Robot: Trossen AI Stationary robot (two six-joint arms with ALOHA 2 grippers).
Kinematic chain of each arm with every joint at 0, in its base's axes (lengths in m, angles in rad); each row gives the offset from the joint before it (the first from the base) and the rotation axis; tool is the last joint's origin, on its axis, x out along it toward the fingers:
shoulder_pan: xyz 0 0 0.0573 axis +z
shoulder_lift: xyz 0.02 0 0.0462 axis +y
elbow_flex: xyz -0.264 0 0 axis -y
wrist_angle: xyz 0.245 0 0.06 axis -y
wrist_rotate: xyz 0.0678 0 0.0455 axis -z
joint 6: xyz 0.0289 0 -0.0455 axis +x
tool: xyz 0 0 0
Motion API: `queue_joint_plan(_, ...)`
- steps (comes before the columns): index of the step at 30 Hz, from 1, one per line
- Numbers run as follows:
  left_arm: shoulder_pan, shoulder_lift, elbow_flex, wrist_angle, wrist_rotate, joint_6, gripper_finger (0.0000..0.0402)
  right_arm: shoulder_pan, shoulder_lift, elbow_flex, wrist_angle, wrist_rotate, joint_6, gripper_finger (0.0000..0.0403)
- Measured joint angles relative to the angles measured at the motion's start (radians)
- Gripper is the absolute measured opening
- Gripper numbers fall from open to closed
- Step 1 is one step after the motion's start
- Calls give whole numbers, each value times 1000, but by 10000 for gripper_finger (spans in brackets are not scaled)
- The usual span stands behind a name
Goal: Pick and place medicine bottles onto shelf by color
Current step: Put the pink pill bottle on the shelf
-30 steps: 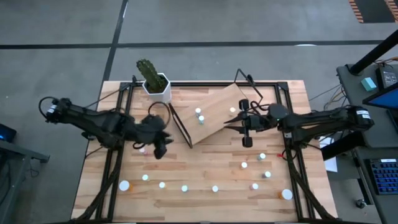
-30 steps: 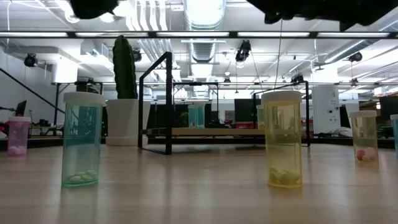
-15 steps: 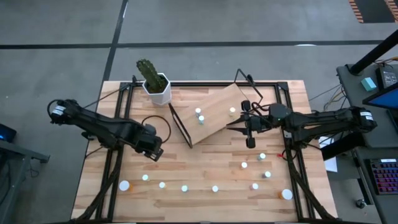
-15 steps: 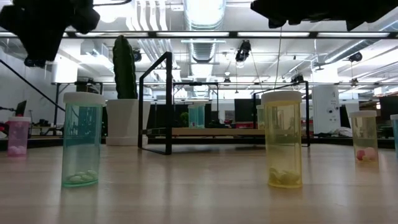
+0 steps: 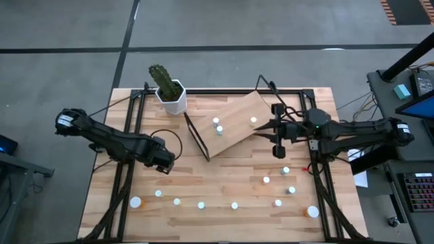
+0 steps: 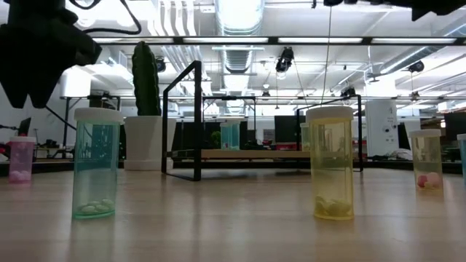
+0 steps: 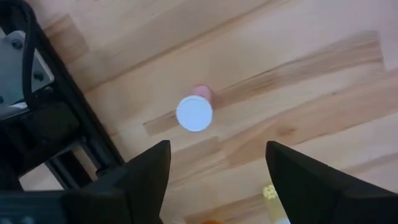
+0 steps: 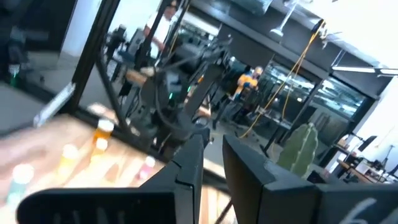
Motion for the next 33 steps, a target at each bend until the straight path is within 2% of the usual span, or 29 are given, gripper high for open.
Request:
queue_joint_plan(13,0,0,-57,17,-11,-2,246,0,4,0,-10,1,-21,54)
queue_joint_plan(21,2,0,-188,166,-32,-27,246,0,4,0,-11,1,-21,54)
queue_joint_plan(28,2,0,-232,215,-34,-26,245,0,5,0,-11,1,-21,54)
queue_joint_plan(33,2,0,-231,214,-40,-26,210,0,5,0,-11,1,-21,54)
